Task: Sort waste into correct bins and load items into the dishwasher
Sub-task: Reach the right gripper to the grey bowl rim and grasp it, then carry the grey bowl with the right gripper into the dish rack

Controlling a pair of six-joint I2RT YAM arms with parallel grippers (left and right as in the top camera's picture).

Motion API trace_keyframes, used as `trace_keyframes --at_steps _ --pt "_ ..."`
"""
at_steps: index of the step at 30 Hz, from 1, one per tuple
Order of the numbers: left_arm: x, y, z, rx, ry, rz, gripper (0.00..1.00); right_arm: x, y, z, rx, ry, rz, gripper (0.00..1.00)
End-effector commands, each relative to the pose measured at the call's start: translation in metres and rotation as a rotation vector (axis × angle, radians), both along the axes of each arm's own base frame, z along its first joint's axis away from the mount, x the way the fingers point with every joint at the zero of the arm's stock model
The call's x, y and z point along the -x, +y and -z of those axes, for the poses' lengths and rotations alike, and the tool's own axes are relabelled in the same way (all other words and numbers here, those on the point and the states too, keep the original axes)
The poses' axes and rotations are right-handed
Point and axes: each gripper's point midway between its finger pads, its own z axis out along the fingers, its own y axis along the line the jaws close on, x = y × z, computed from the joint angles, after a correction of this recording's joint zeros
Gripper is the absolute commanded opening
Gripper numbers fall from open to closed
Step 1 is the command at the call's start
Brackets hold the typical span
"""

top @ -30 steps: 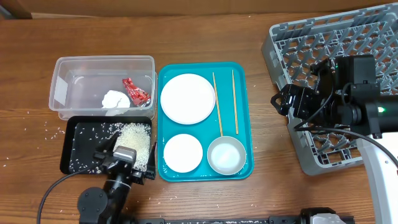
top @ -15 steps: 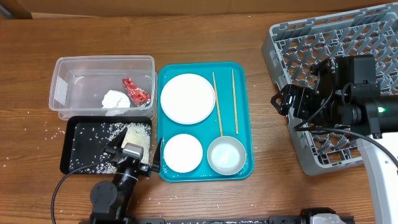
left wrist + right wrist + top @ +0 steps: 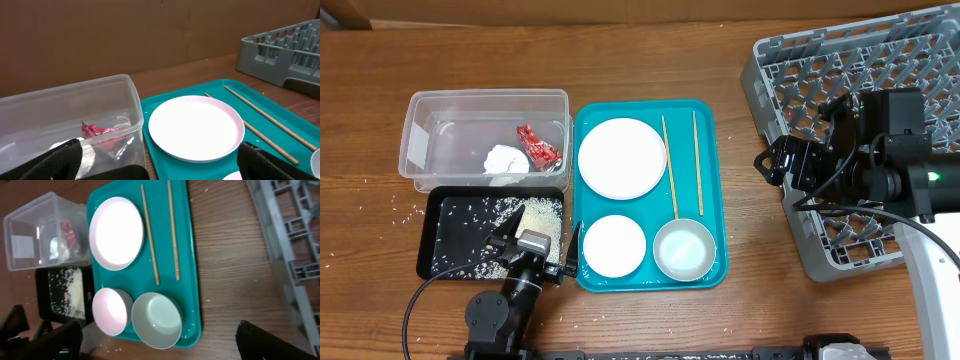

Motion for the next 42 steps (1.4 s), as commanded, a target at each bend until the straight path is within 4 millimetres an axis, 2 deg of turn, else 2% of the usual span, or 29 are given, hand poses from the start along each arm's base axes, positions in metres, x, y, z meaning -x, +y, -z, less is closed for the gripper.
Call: trace_keyframes --at_steps 1,3,4,5,6,7,11,12,13,14,15,17,18,19,20,23,25,26,27,28,30,32,35,38,39,42 --pt "0.0 -0.001 0.001 -0.02 -0.013 0.012 1.0 -0.005 0.03 -0.024 -0.164 -0.071 -0.094 1.0" --pt "0.0 -0.001 0.001 -0.02 -0.013 0.012 1.0 -0.01 0.043 -0.033 -0.193 -0.125 -0.144 1.0" --pt "0.0 -0.001 0.001 -0.02 -0.013 0.012 1.0 -0.01 0.05 -0.031 -0.158 -0.134 -0.164 0.96" --pt "0.0 -0.001 0.001 -0.02 -0.013 0.012 1.0 -0.008 0.054 -0.026 -0.117 -0.131 -0.175 0.93" --pt "0.0 -0.001 0.001 -0.02 -0.013 0.012 1.0 -0.007 0.057 -0.019 -0.06 -0.128 -0.186 0.83" --pt "0.0 -0.001 0.001 -0.02 -0.013 0.012 1.0 -0.004 0.062 -0.011 0.005 -0.12 -0.204 0.8" --pt "0.0 -0.001 0.001 -0.02 -0.013 0.012 1.0 0.008 0.075 0.024 0.207 -0.017 -0.18 0.79" --pt "0.0 -0.001 0.001 -0.02 -0.013 0.012 1.0 0.012 0.08 0.034 0.226 0.016 -0.193 0.79" --pt "0.0 -0.001 0.001 -0.02 -0.013 0.012 1.0 0.018 0.089 0.054 0.243 0.085 -0.209 0.79" --pt "0.0 -0.001 0.001 -0.02 -0.013 0.012 1.0 0.02 0.091 0.06 0.251 0.102 -0.218 0.79" --pt "0.0 -0.001 0.001 -0.02 -0.013 0.012 1.0 0.024 0.094 0.075 0.273 0.142 -0.237 0.79" --pt "0.0 -0.001 0.001 -0.02 -0.013 0.012 1.0 0.03 0.092 0.096 0.303 0.208 -0.249 0.77" --pt "0.0 -0.001 0.001 -0.02 -0.013 0.012 1.0 0.039 0.087 0.123 0.34 0.282 -0.263 0.77" --pt "0.0 -0.001 0.001 -0.02 -0.013 0.012 1.0 0.042 0.084 0.133 0.349 0.305 -0.264 0.76" --pt "0.0 -0.001 0.001 -0.02 -0.013 0.012 1.0 0.049 0.084 0.151 0.345 0.339 -0.281 0.77" --pt "0.0 -0.001 0.001 -0.02 -0.013 0.012 1.0 0.056 0.087 0.181 0.323 0.342 -0.339 0.77" --pt "0.0 -0.001 0.001 -0.02 -0.013 0.012 1.0 0.055 0.083 0.193 0.332 0.332 -0.323 0.72" --pt "0.0 -0.001 0.001 -0.02 -0.013 0.012 1.0 0.055 0.083 0.196 0.328 0.33 -0.317 0.69" --pt "0.0 -0.001 0.001 -0.02 -0.013 0.012 1.0 0.056 0.082 0.203 0.324 0.329 -0.31 0.57" --pt "0.0 -0.001 0.001 -0.02 -0.013 0.012 1.0 0.058 0.082 0.206 0.324 0.331 -0.307 0.51" --pt "0.0 -0.001 0.001 -0.02 -0.013 0.012 1.0 0.061 0.08 0.21 0.328 0.339 -0.308 0.47" --pt "0.0 -0.001 0.001 -0.02 -0.013 0.012 1.0 0.063 0.079 0.212 0.331 0.346 -0.309 0.33" --pt "0.0 -0.001 0.001 -0.02 -0.013 0.012 1.0 0.066 0.077 0.214 0.335 0.359 -0.31 0.31" --pt "0.0 -0.001 0.001 -0.02 -0.013 0.012 1.0 0.066 0.077 0.214 0.335 0.358 -0.31 0.19" --pt "0.0 -0.001 0.001 -0.02 -0.013 0.012 1.0 0.066 0.077 0.214 0.335 0.356 -0.309 0.1" --pt "0.0 -0.001 0.001 -0.02 -0.013 0.012 1.0 0.064 0.078 0.213 0.333 0.35 -0.309 0.06"
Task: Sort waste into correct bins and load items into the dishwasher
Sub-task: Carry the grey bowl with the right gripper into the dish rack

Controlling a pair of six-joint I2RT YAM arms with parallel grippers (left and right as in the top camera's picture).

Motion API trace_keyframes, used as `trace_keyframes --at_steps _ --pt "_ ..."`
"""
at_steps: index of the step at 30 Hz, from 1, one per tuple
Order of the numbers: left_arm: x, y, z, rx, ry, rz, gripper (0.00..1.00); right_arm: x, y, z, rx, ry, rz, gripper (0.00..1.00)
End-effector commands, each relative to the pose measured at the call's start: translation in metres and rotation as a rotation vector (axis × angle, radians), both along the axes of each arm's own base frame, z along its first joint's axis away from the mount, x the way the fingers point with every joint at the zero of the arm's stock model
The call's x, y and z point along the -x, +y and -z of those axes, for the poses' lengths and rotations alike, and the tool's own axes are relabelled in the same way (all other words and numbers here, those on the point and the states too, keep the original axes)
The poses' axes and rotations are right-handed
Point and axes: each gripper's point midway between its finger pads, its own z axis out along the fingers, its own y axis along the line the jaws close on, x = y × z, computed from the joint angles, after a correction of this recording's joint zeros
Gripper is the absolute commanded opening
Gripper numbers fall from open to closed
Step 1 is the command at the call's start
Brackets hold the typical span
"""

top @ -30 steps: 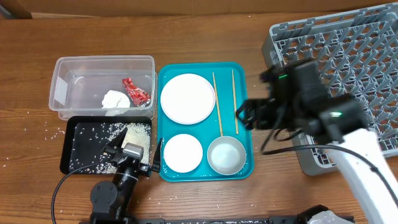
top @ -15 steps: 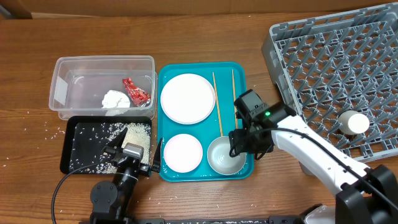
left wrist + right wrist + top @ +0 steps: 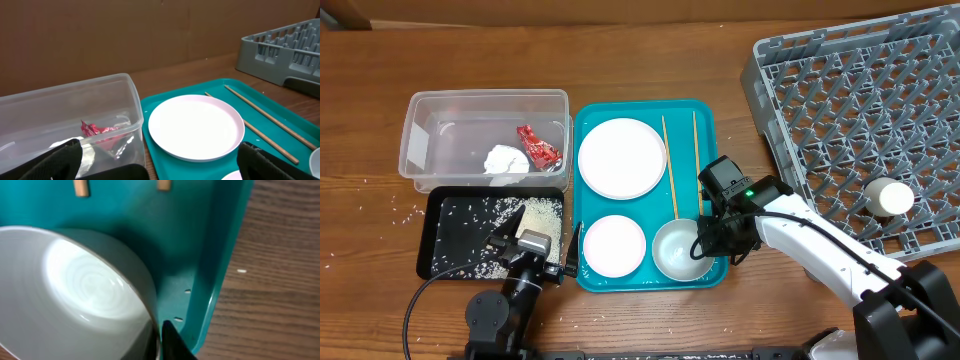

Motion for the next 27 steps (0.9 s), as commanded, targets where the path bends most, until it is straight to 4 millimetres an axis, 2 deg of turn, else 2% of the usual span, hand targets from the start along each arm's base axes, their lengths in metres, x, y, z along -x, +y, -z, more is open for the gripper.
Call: trace_keyframes --at_steps 1,3,4,7,9,10,13,16,19,21,24,25,27 --pt "0.0 -0.001 0.0 -0.02 -0.016 0.012 1.0 0.0 -0.001 0.001 -0.001 -0.006 0.003 0.06" --pt "0.0 -0.001 0.0 -0.02 -0.016 0.012 1.0 0.0 -0.001 0.001 -0.001 -0.006 0.003 0.06" --pt "0.0 -0.001 0.0 -0.02 -0.016 0.012 1.0 0.0 -0.001 0.001 -0.001 -0.005 0.003 0.13" --pt "0.0 -0.001 0.0 -0.02 -0.016 0.012 1.0 0.0 -0.001 0.001 -0.001 -0.006 0.003 0.45" --pt "0.0 -0.001 0.0 -0.019 -0.016 0.012 1.0 0.0 -0.001 0.001 0.0 -0.006 0.003 0.36" --pt "0.0 -0.001 0.0 -0.02 -0.016 0.012 1.0 0.0 -0.002 0.002 0.002 -0.006 0.003 0.27" --pt "0.0 -0.001 0.0 -0.02 -0.016 0.012 1.0 -0.001 -0.002 0.005 0.003 -0.006 0.003 0.23" --pt "0.0 -0.001 0.0 -0.02 -0.016 0.012 1.0 -0.001 -0.002 0.005 0.003 -0.005 0.004 0.05" --pt "0.0 -0.001 0.0 -0.02 -0.016 0.012 1.0 -0.002 -0.003 0.004 0.01 -0.01 0.011 0.04" --pt "0.0 -0.001 0.0 -0.02 -0.016 0.012 1.0 -0.008 -0.01 0.001 0.06 -0.029 0.07 0.04" --pt "0.0 -0.001 0.0 -0.02 -0.016 0.012 1.0 -0.025 -0.024 -0.016 0.149 -0.102 0.158 0.04" --pt "0.0 -0.001 0.0 -0.02 -0.016 0.012 1.0 -0.033 -0.031 -0.028 0.184 -0.148 0.187 0.04" --pt "0.0 -0.001 0.0 -0.02 -0.016 0.012 1.0 -0.056 -0.049 -0.068 0.275 -0.292 0.249 0.04"
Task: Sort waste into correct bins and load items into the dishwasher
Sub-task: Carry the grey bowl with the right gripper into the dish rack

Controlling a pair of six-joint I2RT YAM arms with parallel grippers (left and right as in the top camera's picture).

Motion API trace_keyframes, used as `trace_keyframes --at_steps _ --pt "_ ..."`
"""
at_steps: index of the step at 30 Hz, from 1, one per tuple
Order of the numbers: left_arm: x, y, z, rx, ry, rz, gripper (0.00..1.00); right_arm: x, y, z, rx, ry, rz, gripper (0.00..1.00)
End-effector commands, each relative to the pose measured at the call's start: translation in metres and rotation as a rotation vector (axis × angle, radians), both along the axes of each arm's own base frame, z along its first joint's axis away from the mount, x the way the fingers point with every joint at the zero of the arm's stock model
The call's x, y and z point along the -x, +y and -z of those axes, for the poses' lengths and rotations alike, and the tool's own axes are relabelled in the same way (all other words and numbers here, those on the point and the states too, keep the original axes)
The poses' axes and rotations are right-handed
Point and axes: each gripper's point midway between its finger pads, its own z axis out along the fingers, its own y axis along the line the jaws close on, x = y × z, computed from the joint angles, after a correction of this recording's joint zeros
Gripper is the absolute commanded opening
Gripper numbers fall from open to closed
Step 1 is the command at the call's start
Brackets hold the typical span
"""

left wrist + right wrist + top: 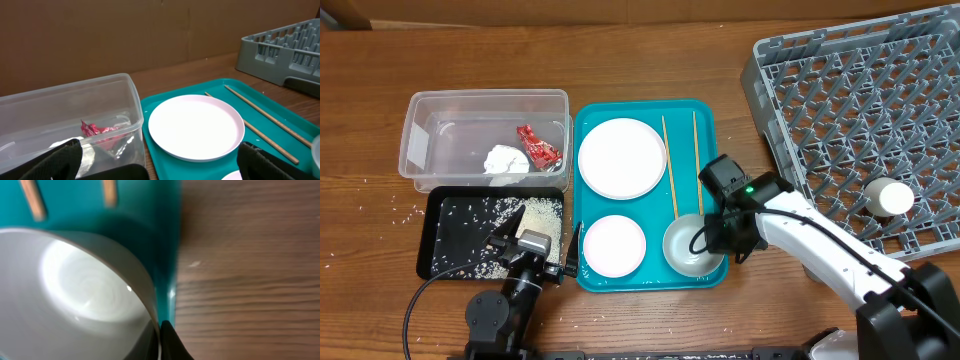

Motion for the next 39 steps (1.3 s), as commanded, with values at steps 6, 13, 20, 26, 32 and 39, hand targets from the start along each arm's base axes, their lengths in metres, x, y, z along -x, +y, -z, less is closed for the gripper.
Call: trace_keyframes --at_steps 6,13,20,26,32,39 --pt "0.0 -0.001 0.0 -0.02 -0.016 0.012 1.0 -0.095 -0.082 -0.165 0.447 -0.685 0.229 0.04" --pt "0.0 -0.001 0.0 -0.02 -0.016 0.012 1.0 -0.102 -0.152 -0.256 0.954 -1.029 0.428 0.04" --pt "0.0 -0.001 0.0 -0.02 -0.016 0.012 1.0 -0.098 -0.229 -0.225 1.0 -0.819 0.585 0.04" --pt "0.0 -0.001 0.0 -0.02 -0.016 0.012 1.0 -0.098 -0.247 -0.166 0.896 -0.575 0.569 0.04" --pt "0.0 -0.001 0.0 -0.02 -0.016 0.012 1.0 -0.102 -0.245 -0.154 0.931 -0.539 0.532 0.04" --pt "0.0 -0.001 0.0 -0.02 -0.016 0.012 1.0 -0.11 -0.242 -0.115 0.96 -0.431 0.455 0.04"
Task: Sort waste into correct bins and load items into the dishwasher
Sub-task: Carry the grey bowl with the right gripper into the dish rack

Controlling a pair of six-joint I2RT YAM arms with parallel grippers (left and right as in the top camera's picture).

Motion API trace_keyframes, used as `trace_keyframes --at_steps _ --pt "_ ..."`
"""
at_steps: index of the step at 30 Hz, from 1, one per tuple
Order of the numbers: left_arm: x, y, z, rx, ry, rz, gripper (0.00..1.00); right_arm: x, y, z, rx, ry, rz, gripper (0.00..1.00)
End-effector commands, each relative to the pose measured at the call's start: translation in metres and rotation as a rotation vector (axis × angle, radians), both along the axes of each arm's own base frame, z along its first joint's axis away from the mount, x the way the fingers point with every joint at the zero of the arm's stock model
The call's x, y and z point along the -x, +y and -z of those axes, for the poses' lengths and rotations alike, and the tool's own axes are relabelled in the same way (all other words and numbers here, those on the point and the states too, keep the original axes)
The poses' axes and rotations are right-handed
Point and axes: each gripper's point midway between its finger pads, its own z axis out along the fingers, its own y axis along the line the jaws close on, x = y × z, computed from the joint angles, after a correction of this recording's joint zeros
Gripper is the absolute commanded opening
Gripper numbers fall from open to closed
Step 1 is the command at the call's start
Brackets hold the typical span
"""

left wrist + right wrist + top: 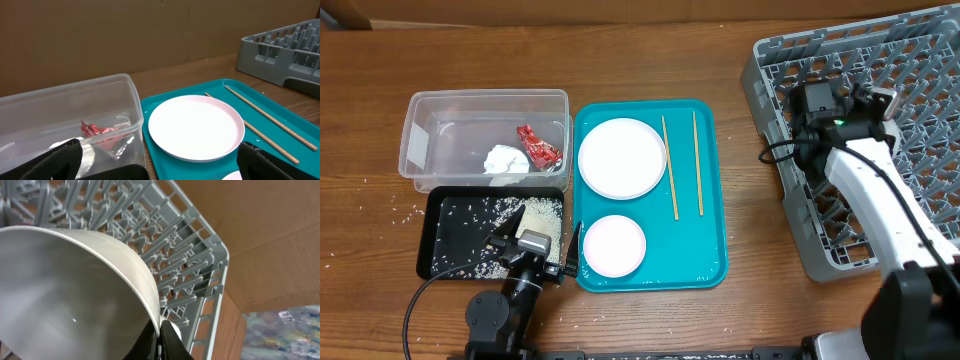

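A pale grey-green bowl (75, 295) fills the right wrist view, tilted on edge. My right gripper (160, 329) is shut on its rim, with the grey dish rack (195, 255) right behind it. Overhead, the right gripper (860, 100) is over the left part of the rack (920, 60). The teal tray (705, 260) carries a large white plate (622, 157), a small white plate (614, 245) and two chopsticks (671, 168). My left gripper (160, 165) rests open near the table's front, by the tray's left corner.
A clear bin (485, 135) holding a red wrapper (537, 145) and a white tissue (506, 160) stands left of the tray. In front of it lies a black tray (470, 230) of rice. Loose grains dot the wood at the far left.
My right gripper, shut on the bowl, has moved from the tray's front right edge to over the rack's left part. The bowl's spot on the tray is bare. The left arm is unmoved.
At first my right gripper was open above the rack and the bowl sat at the tray's front right. Then the gripper was down at the bowl, fingers on its rim. Then the bowl was over the tray's right edge, and now it is held at the rack.
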Motion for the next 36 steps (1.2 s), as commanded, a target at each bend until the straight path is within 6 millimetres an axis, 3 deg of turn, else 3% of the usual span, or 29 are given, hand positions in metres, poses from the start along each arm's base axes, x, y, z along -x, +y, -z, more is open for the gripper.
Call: trace_keyframes --at_steps 1,5,15,19,23,24,30,35,36 --pt "0.001 -0.001 0.0 -0.02 -0.014 0.012 1.0 0.0 0.007 0.025 -0.018 0.1 -0.019 0.04" --pt "0.001 -0.001 0.0 -0.02 -0.014 0.012 1.0 0.002 0.021 0.036 -0.005 0.18 -0.06 0.04" --pt "0.001 -0.001 0.0 -0.02 -0.014 0.012 1.0 0.013 0.039 0.033 0.014 0.206 -0.082 0.04" --pt "0.001 -0.001 0.0 -0.02 -0.014 0.012 1.0 0.025 0.047 0.022 0.008 0.163 -0.037 0.05" --pt "0.001 -0.001 0.0 -0.02 -0.014 0.012 1.0 0.031 0.065 0.012 -0.034 0.162 -0.042 0.36" --pt "0.001 -0.001 0.0 -0.019 -0.014 0.012 1.0 0.031 0.071 0.012 -0.053 0.166 -0.051 0.4" --pt "0.001 -0.001 0.0 -0.02 -0.014 0.012 1.0 0.03 0.092 0.005 -0.094 0.173 -0.099 0.43" --pt "0.001 -0.001 0.0 -0.02 -0.014 0.012 1.0 0.027 0.146 0.01 -0.359 0.16 -0.161 0.43" --pt "0.001 -0.001 0.0 -0.02 -0.014 0.012 1.0 0.027 0.178 0.023 -0.511 0.212 -0.232 0.43"
